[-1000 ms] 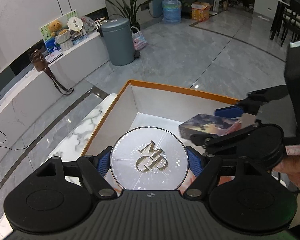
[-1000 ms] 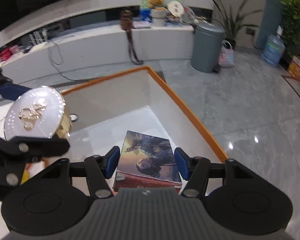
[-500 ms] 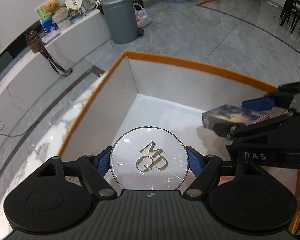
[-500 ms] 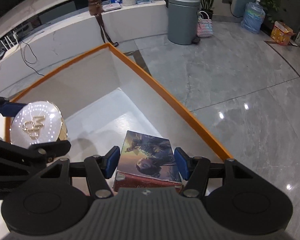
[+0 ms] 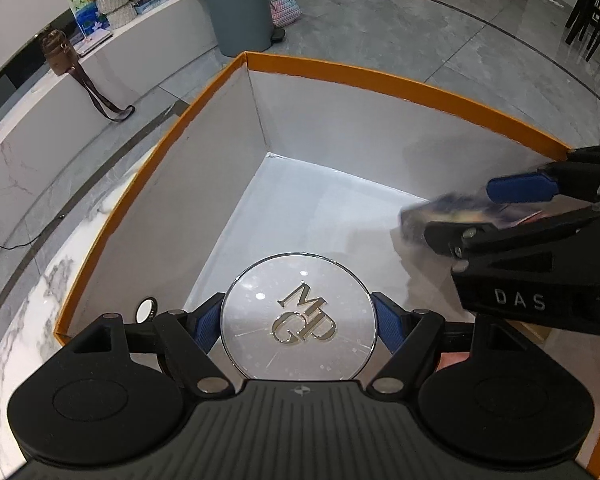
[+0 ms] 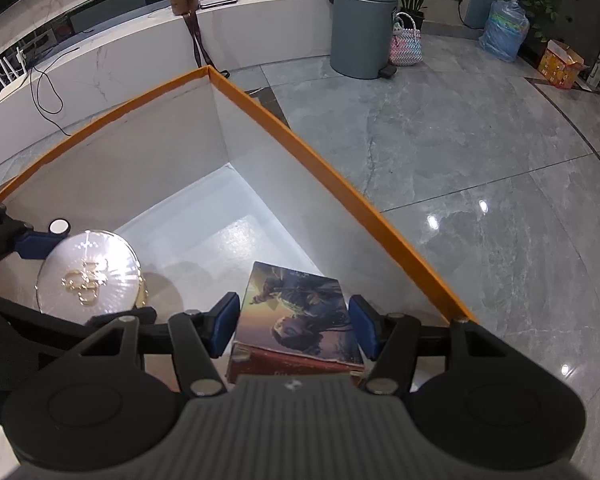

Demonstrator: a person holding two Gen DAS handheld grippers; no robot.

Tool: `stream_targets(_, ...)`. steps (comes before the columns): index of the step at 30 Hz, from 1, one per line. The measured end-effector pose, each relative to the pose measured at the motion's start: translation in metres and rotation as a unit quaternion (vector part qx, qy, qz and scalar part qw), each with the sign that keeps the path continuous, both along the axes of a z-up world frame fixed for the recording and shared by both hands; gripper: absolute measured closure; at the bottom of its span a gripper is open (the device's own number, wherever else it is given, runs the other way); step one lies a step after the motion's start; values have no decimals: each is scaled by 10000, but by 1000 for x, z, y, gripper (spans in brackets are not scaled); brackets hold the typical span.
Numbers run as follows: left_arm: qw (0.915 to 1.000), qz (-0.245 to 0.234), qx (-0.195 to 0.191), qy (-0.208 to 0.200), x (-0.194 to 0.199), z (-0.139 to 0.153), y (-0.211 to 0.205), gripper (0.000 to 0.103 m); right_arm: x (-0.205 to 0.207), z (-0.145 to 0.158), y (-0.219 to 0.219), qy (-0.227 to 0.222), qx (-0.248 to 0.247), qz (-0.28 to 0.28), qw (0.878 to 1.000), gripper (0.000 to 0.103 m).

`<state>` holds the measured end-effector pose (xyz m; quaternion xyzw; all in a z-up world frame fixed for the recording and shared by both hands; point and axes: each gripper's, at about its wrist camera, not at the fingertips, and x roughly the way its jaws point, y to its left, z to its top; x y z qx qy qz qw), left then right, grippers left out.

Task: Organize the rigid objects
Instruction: 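Lower and release the compact and card box into the orange box with both tools, then move both open tools back over the table of items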

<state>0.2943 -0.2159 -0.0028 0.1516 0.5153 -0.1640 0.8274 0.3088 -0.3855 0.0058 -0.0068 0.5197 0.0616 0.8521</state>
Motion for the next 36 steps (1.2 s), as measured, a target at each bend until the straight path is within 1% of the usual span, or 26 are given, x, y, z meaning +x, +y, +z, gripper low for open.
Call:
stream_targets(3, 10000, -25, 31, -28, 0, 1, -1, 14, 5, 2, -5, -68, 96, -64, 9999, 39)
stream_targets(5, 10000, -22, 25, -24, -1, 1, -1, 14, 5, 4, -4, -100, 162, -84, 9998, 39)
stream_targets(11, 9999, -81, 52, 59, -2, -1, 0, 12, 4, 2, -1, -114, 116, -29, 9999, 39)
stream_targets(21, 9999, -11, -70, -145, -4, 13, 5, 12, 1, 6, 2, -183, 115, 16, 9998, 39)
stream_targets(27, 9996, 29, -97, -260, -11, 22, 11, 12, -3, 13, 7, -267, 129, 56, 9995, 39)
stream_targets(36, 9986, 78, -155, -503, -32, 49, 27, 12, -13, 30, 21, -443, 155, 114, 9988, 39)
